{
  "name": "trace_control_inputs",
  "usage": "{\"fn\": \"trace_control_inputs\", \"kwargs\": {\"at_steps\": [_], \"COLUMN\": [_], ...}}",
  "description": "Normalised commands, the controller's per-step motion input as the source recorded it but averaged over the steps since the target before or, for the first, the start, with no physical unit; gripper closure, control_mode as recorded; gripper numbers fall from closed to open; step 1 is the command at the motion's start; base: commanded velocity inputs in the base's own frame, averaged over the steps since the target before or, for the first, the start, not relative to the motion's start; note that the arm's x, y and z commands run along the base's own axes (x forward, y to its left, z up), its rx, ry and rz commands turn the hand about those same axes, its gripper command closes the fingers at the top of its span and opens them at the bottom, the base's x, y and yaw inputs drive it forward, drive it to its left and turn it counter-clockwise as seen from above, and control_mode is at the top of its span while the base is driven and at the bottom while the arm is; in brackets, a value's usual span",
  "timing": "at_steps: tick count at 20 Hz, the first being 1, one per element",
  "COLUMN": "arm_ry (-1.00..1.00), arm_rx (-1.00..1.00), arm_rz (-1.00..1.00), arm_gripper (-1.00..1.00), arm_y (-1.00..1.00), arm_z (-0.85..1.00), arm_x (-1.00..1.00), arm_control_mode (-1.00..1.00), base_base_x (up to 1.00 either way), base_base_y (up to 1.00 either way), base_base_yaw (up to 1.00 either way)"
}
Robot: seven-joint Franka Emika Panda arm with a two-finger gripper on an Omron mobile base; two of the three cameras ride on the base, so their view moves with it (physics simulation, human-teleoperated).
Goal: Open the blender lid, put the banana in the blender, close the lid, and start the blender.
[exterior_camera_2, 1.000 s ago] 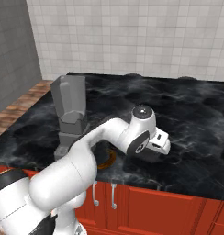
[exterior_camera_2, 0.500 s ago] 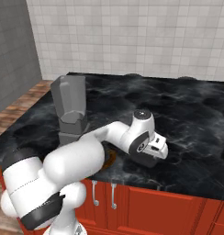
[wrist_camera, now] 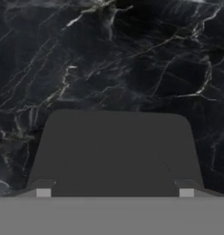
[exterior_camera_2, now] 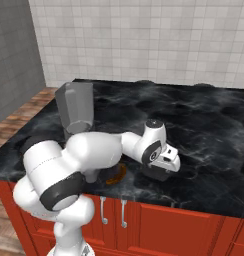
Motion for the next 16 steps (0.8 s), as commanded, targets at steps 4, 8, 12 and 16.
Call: {"fn": "trace_control_inputs", "kwargs": {"at_steps": [4, 8, 12, 16], "arm_ry": [0.03, 0.04, 0.05, 0.05], "arm_rx": [0.02, 0.06, 0.05, 0.03], "arm_rz": [0.00, 0.00, 0.00, 0.00], "arm_gripper": [1.00, 1.00, 1.00, -1.00], "arm_y": [0.00, 0.00, 0.00, 0.00], "arm_z": [-0.33, -0.23, -0.21, -0.27], "arm_x": [0.22, 0.05, 0.00, 0.00], "arm_control_mode": [-1.00, -1.00, -1.00, -1.00], "base_base_x": [0.00, 0.00, 0.00, 0.00], "base_base_y": [0.00, 0.00, 0.00, 0.00], "base_base_yaw": [0.00, 0.00, 0.00, 0.00]}}
